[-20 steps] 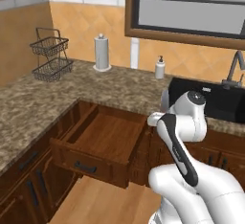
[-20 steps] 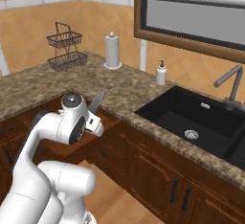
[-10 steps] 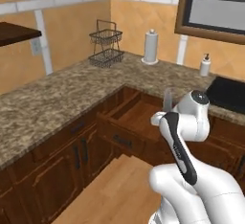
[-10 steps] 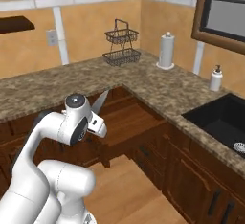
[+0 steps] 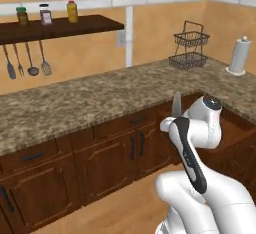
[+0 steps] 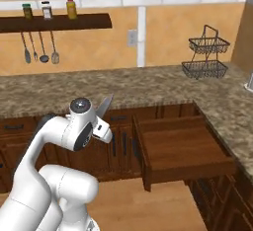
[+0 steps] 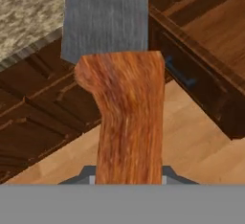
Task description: Pick up the knife from the drawer and place it on the cutting board. Then place the meat from the plate to the cutting board.
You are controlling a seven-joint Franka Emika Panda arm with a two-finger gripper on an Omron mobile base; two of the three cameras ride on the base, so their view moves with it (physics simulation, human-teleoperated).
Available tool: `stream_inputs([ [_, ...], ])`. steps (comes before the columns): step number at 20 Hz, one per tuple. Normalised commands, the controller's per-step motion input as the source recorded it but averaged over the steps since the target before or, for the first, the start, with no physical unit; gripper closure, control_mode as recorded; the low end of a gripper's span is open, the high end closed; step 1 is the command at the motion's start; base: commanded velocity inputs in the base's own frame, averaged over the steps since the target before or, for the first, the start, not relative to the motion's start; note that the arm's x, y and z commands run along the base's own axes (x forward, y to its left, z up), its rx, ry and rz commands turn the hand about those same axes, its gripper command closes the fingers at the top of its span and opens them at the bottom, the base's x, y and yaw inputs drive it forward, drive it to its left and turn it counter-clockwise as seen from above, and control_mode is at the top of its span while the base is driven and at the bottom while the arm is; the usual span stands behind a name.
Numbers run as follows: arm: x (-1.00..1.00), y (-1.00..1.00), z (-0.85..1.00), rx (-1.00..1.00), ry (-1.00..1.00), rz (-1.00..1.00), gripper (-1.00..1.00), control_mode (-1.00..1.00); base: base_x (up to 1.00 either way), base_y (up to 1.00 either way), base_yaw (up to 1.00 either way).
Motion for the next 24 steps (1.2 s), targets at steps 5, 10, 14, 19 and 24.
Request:
stream_inputs([
  [5, 0.00, 0.00, 0.00, 0.00, 0.00, 0.00, 1.00, 1.00, 0.48, 0.11, 0.70],
  [10, 0.00, 0.00, 0.00, 0.00, 0.00, 0.00, 1.00, 1.00, 0.55, 0.13, 0.71],
  [14, 0.00, 0.00, 0.00, 0.00, 0.00, 0.00, 1.00, 1.00, 0.58, 0.16, 0.71],
  [19, 0.00, 0.00, 0.00, 0.00, 0.00, 0.00, 1.00, 1.00, 0.50, 0.16, 0.68],
  [24, 0.00, 0.00, 0.00, 0.00, 0.00, 0.00, 1.00, 1.00, 0.13, 0.40, 0.72],
])
